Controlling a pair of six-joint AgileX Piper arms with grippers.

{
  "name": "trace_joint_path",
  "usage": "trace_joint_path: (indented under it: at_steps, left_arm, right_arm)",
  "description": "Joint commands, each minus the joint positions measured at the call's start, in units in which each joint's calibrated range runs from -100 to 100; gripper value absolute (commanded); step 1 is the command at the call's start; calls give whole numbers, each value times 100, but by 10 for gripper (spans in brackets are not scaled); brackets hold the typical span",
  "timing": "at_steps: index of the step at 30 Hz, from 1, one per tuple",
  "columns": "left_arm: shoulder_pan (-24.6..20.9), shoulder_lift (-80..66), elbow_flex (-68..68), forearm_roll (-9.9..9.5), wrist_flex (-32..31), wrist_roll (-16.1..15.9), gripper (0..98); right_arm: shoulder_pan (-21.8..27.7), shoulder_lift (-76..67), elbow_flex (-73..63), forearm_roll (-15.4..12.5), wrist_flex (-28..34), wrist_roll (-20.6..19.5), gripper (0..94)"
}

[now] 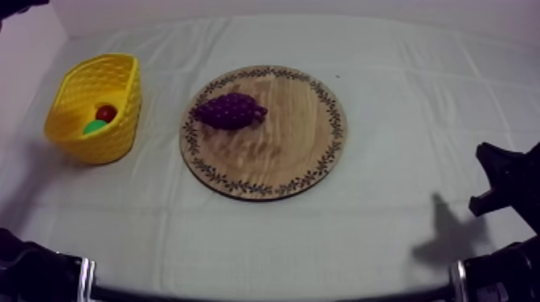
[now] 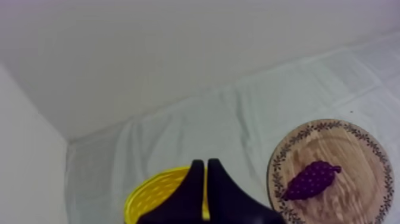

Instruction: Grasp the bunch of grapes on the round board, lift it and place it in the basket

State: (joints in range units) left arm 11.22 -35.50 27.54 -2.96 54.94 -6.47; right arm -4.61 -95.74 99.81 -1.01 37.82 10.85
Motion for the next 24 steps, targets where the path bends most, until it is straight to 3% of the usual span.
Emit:
trace_joint_path:
  at_steps: [1, 6, 14, 24]
  left_arm:
    - [268, 504, -570, -114, 240, 9, 0]
    - [655, 1158, -1063, -311, 687, -84, 0]
    - [1090, 2112, -1780, -411, 1550, -153, 0]
    - [1476, 3243, -2189, -584, 1957, -229, 0]
  right_arm:
    - [2, -1, -3, 1, 0, 6, 4]
    - [2, -1, -3, 1, 0, 6, 4]
    - [2, -1, -3, 1, 0, 6, 4]
    - [2, -1, -3, 1, 0, 6, 4]
